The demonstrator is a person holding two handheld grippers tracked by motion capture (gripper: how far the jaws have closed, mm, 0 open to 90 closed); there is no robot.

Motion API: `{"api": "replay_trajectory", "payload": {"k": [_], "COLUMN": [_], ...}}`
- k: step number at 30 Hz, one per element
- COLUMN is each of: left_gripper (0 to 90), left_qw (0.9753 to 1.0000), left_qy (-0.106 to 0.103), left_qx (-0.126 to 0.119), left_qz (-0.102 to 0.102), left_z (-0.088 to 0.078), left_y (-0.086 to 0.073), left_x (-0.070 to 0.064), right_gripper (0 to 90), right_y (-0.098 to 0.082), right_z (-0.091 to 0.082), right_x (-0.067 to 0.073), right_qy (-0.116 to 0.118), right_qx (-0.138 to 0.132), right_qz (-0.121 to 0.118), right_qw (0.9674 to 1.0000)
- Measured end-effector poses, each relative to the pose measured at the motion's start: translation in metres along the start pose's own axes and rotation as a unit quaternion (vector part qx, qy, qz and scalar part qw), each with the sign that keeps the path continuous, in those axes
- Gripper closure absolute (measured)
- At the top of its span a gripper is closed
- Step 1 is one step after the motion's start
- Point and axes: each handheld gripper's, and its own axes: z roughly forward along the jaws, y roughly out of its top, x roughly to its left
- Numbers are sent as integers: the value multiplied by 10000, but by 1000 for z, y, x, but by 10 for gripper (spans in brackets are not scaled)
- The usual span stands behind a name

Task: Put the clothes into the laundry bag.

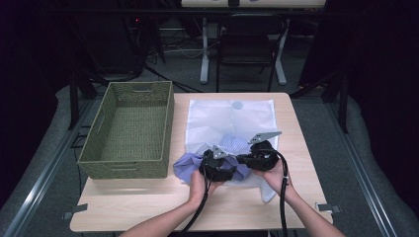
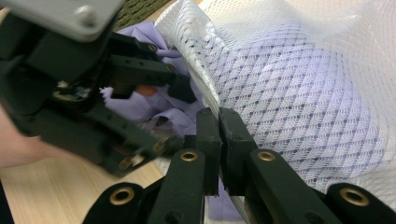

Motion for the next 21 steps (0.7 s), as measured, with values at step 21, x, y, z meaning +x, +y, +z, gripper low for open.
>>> {"api": "replay_trajectory", "payload": {"k": [21], "left_gripper": [852], "left_qw": [9943], "left_qy": [477], "left_qx": [-955], "left_qz": [79], "left_z": [-7], "left_y": [24], "left_x": [7], "right_gripper": [875], "right_y": [9], "right_z": [-21], "right_x": [4], "right_qy": [-19], "right_qx": [-536], "right_qz": [33], "right_qw": [9986]}}
